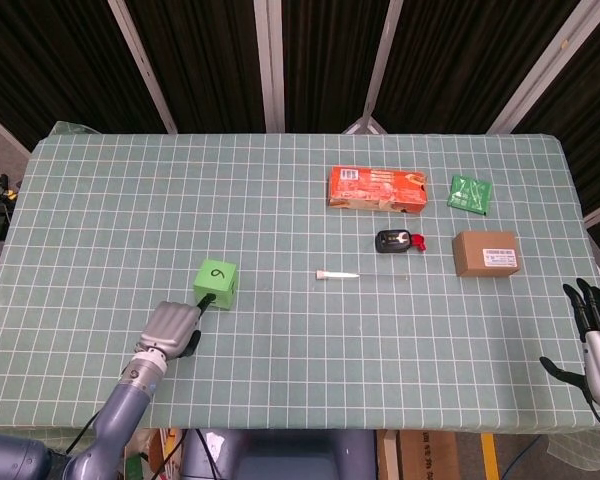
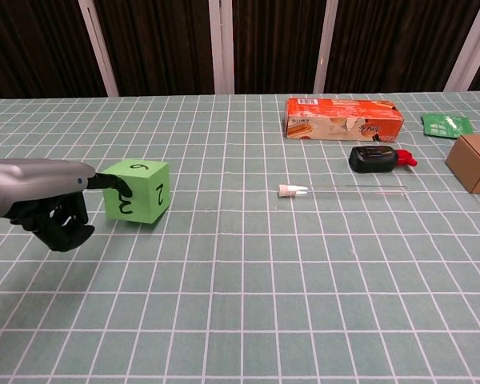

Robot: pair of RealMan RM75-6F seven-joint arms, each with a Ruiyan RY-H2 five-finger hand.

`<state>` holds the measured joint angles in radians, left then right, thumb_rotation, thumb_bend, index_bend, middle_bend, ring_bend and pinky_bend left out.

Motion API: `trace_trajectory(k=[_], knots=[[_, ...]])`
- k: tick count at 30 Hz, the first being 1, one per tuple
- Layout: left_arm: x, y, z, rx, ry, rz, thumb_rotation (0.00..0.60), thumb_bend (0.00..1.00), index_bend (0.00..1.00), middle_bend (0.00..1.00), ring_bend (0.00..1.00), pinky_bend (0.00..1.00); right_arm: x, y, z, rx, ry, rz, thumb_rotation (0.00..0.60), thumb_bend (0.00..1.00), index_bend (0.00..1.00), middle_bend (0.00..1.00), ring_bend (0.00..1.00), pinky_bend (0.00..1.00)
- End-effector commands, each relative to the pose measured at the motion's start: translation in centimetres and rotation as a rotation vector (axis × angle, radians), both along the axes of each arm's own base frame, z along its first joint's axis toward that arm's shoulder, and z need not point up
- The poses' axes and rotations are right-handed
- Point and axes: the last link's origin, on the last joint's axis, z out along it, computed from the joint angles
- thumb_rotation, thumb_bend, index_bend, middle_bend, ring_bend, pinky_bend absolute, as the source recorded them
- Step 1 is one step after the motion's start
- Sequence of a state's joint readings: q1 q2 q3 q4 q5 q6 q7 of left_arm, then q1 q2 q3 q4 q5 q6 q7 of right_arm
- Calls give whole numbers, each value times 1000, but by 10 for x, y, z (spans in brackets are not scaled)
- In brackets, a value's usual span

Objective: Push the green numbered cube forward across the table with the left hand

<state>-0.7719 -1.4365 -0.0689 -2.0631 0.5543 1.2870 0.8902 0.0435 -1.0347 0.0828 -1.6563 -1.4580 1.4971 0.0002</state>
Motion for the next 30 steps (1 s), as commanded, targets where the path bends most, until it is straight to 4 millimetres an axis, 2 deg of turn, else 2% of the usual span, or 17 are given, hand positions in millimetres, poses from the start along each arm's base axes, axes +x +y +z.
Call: trace_trajectory(k=[1, 11, 30], knots=[[5, 7, -5, 7, 4, 11, 600, 708, 119, 807, 726, 834, 0, 0, 0, 1, 0, -2, 600, 45, 58, 0, 0, 0], [23, 8, -20, -17, 1, -2, 600, 708, 119, 807, 726, 834, -1, -1, -1, 4, 7, -13, 600, 44, 58, 0, 0, 0], [40, 19, -27, 24, 1, -2, 600, 707, 119, 807, 726, 834, -2, -1, 0, 3, 5, -16, 600, 45, 58, 0, 0, 0]])
